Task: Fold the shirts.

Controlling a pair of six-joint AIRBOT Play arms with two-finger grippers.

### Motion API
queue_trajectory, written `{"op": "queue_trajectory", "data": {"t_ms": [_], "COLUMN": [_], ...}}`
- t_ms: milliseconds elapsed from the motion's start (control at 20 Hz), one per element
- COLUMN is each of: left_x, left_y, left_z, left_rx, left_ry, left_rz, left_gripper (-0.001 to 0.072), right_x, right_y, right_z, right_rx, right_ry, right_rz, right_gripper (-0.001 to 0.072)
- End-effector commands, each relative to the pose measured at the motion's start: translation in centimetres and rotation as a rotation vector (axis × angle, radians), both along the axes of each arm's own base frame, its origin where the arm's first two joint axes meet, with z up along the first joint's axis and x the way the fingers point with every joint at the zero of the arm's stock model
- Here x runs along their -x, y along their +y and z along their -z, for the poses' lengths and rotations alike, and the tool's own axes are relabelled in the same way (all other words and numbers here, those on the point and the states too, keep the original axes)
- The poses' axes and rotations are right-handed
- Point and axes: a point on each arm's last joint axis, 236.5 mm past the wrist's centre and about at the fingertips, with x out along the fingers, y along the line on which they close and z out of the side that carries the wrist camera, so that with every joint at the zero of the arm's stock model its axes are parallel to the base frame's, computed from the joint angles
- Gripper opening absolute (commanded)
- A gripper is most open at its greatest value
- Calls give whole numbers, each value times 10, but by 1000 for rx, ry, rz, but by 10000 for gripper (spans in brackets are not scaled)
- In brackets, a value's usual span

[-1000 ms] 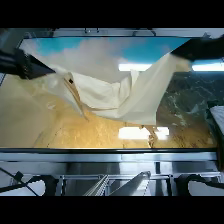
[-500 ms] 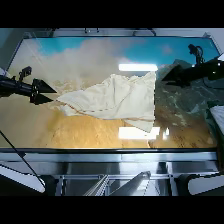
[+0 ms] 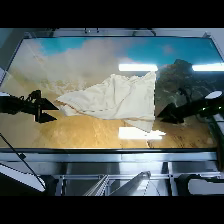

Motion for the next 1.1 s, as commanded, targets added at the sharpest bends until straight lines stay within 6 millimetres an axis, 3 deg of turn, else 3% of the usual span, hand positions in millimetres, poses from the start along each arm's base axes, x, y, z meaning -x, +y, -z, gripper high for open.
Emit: {"op": "queue_trajectory", "data": {"t_ms": [0, 250, 400, 450, 600, 750, 800, 850, 950, 1050], "left_x": [11, -5, -16, -18, -30, -49, -46, -37, -24, -21], "left_y": [-5, 0, 3, 2, -8, -38, -50, -57, -66, -70], "left_z": [5, 20, 31, 33, 44, 48, 49, 52, 46, 19], "left_rx": [24, -43, -89, -101, -151, -169, -171, -183, -162, -121], "left_ry": [32, -6, -30, -35, -66, -119, -128, -134, -129, -172], "left_rz": [1, -58, -94, -96, -94, -93, -50, 14, 85, 112], "left_gripper": [708, 709, 708, 709, 709, 658, 483, 29, 8, 7], "right_x": [31, 1, -11, -14, -18, -18, -16, -13, -6, -4], "right_y": [11, 52, 73, 76, 75, 76, 77, 80, 84, 82], "right_z": [40, 48, 45, 41, 34, 31, 30, 27, 8, -41], "right_rx": [57, 79, 59, 43, 40, 36, 29, 15, -38, -127], "right_ry": [51, -48, -83, -98, -121, -126, -121, -115, -113, -170], "right_rz": [32, 92, 119, 120, 122, 120, 113, 100, 64, 10], "right_gripper": [427, 421, 68, 15, 14, 14, 14, 13, 13, 13]}}
